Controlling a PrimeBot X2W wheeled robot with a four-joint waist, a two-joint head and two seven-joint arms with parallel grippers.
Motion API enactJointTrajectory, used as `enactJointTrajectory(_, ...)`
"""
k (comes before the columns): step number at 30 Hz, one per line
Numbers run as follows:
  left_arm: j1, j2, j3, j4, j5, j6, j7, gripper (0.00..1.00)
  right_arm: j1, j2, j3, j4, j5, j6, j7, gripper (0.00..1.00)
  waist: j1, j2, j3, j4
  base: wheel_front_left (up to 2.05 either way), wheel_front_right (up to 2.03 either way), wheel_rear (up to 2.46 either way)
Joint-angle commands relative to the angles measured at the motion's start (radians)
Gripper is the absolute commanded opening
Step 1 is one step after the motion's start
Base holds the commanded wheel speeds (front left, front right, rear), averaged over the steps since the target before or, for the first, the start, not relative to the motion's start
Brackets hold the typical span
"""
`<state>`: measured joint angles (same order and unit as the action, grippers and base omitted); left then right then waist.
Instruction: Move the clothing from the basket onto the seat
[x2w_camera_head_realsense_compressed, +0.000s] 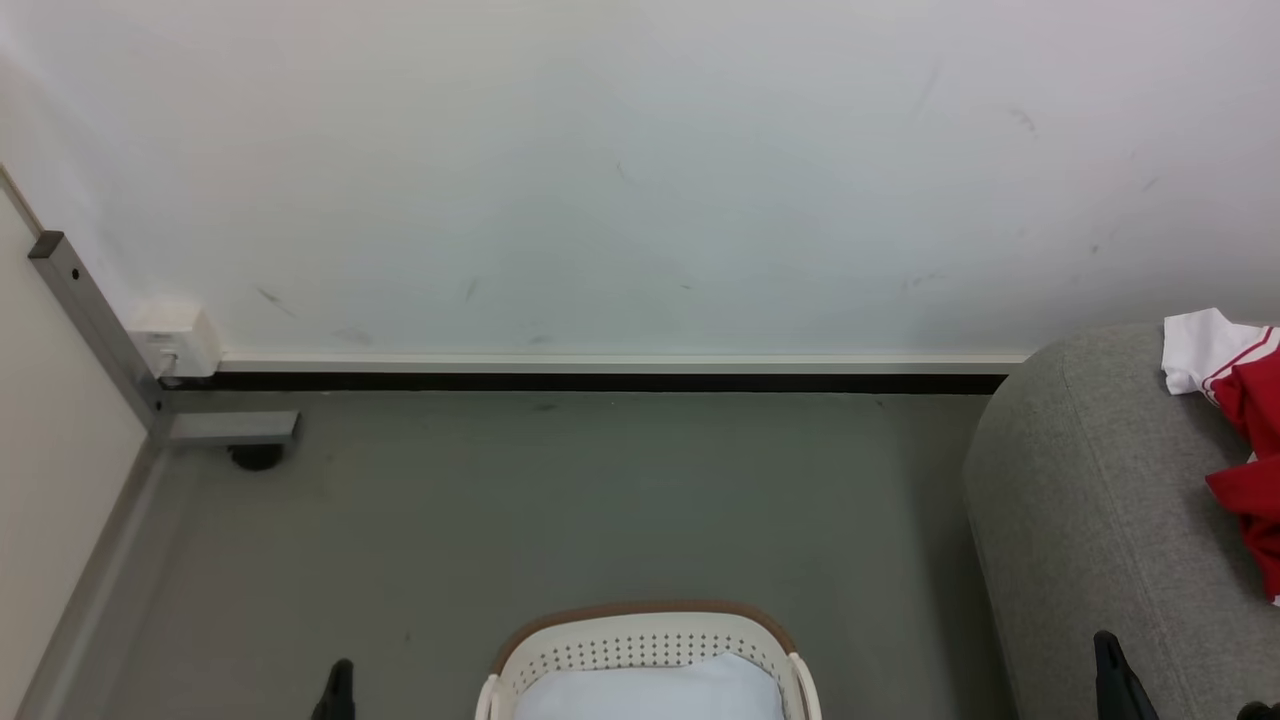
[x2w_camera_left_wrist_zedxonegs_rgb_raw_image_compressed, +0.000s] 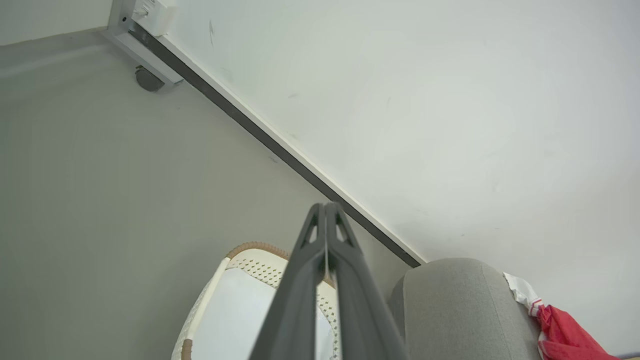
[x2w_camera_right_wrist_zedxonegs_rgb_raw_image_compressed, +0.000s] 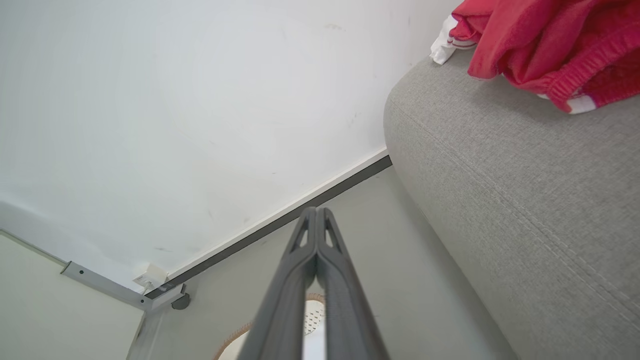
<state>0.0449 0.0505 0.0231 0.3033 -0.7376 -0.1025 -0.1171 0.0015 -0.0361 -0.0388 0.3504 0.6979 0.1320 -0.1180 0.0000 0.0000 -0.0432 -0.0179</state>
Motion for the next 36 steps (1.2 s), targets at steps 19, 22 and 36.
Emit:
enactJointTrajectory(19, -0.063, 0.004, 0.031, -0.029, -0.271, -0.012, 0.071, 0.0, -0.053, -0.012, -0.025, -0.045, 0.28, -0.001, 0.071, 0.0, 0.0, 0.0, 0.01, 0.004, 0.0, 0.0, 0.0)
enactJointTrajectory(22, -0.069, 0.004, 0.034, -0.031, -0.302, -0.013, 0.08, 0.0, -0.055, -0.012, -0.028, -0.048, 0.314, -0.001, 0.08, 0.0, 0.0, 0.0, 0.011, 0.004, 0.0, 0.0, 0.0)
enactJointTrajectory(36, -0.092, 0.003, 0.05, -0.039, -0.45, -0.018, 0.119, 0.0, -0.071, -0.014, -0.041, -0.063, 0.468, -0.001, 0.118, 0.0, 0.0, 0.0, 0.018, 0.007, 0.0, 0.0, 0.0)
